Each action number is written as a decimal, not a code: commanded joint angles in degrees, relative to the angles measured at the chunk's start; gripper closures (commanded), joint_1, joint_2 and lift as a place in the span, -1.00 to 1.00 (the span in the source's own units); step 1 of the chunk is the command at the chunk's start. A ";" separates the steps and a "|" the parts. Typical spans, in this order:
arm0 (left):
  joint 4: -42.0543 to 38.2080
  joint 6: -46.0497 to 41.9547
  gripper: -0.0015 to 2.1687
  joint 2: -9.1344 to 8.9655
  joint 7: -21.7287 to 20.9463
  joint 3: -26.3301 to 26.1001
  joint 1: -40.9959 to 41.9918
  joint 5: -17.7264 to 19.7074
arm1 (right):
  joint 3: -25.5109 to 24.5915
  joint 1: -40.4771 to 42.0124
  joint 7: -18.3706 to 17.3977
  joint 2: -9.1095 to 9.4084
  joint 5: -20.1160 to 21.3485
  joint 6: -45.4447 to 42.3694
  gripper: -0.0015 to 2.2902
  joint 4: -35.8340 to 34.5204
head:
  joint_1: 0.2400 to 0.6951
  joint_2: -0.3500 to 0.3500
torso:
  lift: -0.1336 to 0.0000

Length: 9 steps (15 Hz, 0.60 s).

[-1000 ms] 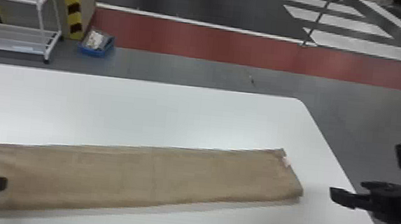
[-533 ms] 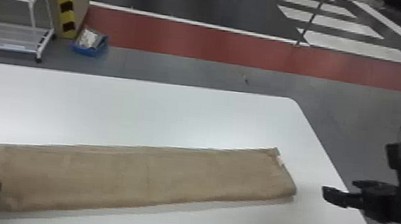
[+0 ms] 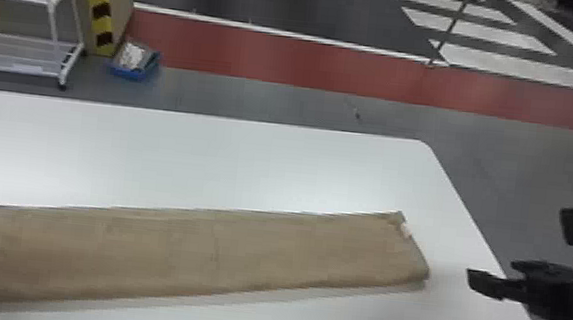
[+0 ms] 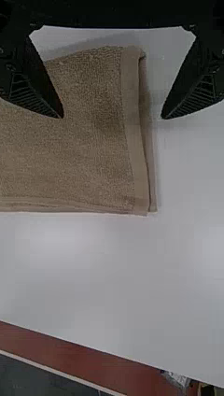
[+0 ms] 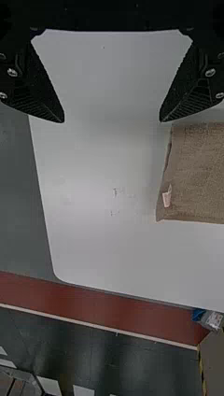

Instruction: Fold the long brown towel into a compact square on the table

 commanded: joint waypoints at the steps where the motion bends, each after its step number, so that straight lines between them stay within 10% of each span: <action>1: 1.07 -1.46 -0.93 -0.11 0.70 0.12 -0.22 0.37 | 0.21 0.00 0.00 0.18 0.00 0.00 -0.87 -0.09 | 1.00 -0.62 | -0.86; 9: 6.34 -10.25 -0.74 0.85 1.58 -2.69 -0.92 -2.79 | -0.05 0.35 0.09 0.27 0.09 0.18 -0.87 -0.35 | 1.00 -0.53 | -0.86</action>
